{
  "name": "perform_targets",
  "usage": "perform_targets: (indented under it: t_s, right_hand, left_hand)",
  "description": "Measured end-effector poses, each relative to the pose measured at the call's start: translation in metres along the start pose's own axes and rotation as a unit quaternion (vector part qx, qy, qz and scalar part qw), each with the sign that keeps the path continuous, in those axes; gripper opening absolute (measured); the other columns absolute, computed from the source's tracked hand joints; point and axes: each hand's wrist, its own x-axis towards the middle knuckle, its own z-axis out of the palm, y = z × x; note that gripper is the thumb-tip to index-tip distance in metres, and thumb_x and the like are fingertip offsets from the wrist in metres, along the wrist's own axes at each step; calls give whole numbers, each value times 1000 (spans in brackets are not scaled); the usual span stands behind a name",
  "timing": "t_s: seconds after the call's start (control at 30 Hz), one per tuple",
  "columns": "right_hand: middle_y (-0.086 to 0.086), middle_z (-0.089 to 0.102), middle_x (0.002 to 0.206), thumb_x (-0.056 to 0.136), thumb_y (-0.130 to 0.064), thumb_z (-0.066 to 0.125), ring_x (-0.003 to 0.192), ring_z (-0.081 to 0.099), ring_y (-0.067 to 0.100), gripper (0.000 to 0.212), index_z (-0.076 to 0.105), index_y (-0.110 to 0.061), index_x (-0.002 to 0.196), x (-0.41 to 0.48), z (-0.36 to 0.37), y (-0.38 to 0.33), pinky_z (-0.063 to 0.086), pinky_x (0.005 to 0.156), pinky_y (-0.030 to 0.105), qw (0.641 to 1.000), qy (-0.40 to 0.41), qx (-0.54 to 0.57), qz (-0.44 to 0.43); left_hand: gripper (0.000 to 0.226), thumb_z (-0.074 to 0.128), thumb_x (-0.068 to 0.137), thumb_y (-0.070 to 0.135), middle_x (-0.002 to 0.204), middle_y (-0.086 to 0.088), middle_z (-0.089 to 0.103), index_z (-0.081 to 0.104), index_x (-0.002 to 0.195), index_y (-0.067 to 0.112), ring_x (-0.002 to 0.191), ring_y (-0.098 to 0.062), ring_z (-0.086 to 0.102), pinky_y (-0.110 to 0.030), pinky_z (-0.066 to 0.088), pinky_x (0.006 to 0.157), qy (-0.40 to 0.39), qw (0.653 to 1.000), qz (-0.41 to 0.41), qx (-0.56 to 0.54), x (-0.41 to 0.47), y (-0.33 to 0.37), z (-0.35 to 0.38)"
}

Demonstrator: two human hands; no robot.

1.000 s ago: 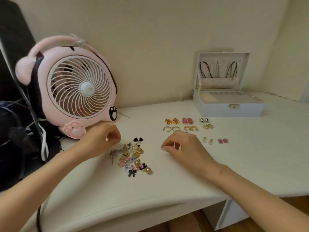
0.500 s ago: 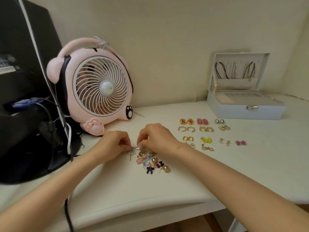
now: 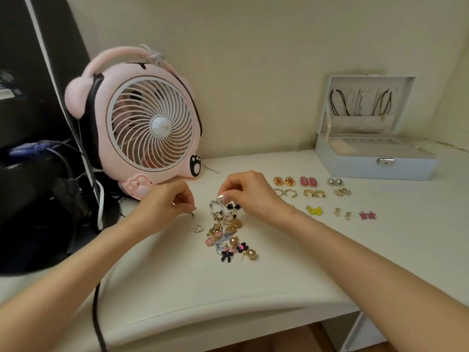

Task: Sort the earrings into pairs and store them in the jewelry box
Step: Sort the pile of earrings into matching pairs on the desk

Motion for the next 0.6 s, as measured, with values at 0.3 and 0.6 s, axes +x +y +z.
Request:
perform_targets:
  t_s: [0.3,0.6]
  right_hand:
    - [-8,65,75,85,-13,65,65,52,-2,8,70,-17,80,-9,-17,9,41,65,16,1000,18,-21,-1]
    - [-13,63,71,84,-13,66,65,54,5,10,69,-19,77,-20,-32,16,45,70,23,999,39,-27,6]
  left_hand:
    - [13,73,77,28,77,13,55,60,74,30,76,0,48,-11,36,63,-89,990,112,8,-11,28,12]
    - [17,69,79,32,81,17,50,52,76,35,76,3,42,-24,40,71,-112,980,119,114,-7,29,28]
